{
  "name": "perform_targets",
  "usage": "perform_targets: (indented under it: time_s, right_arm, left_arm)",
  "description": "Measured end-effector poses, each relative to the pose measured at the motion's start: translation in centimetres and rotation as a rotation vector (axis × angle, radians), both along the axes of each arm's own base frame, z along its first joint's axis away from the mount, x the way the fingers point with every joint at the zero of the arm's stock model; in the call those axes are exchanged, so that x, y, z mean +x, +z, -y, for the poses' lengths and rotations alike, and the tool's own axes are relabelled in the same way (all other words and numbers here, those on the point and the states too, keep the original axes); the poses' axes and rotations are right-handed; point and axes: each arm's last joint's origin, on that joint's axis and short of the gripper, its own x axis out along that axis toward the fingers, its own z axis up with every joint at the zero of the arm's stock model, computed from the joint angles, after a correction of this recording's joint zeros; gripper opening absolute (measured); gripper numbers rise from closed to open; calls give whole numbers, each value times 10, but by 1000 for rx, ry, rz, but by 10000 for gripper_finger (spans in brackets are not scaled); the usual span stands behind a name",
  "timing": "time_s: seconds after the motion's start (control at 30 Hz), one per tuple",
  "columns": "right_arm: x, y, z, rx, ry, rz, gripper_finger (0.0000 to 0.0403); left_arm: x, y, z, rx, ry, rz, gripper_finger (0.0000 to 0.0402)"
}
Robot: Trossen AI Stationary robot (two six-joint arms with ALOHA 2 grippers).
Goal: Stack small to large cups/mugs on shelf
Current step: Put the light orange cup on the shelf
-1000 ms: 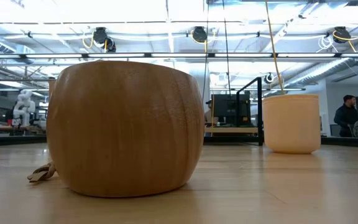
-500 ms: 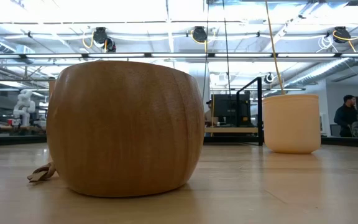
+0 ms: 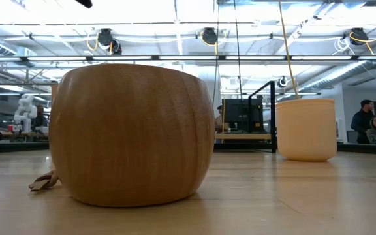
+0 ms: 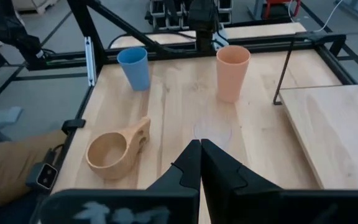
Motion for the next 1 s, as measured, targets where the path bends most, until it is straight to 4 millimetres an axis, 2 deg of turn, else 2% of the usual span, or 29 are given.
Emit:
perform_targets:
  time_s: [0.27,0.5,0.6,0.8,1.0]
  right_arm:
    - [4,-14,-1,-19,9,-3,0]
    - [4,-22,-1,-6,0,-25,0]
    - [4,-22,-1,-5,0,-23,0]
    - [4,-21,-1,24,-15,-17,0]
    - [4,-21,-1,37,-21,-17,0]
  left_arm:
    - [8,6,5,0,24,-109,239]
    - [25,-15,33,23,-45,-253,239]
    - [30,-24,39,56,-54,-315,239]
    - [31,-27,32,59,-27,-371,239]
    - [34,-29,8,12,57,-464,239]
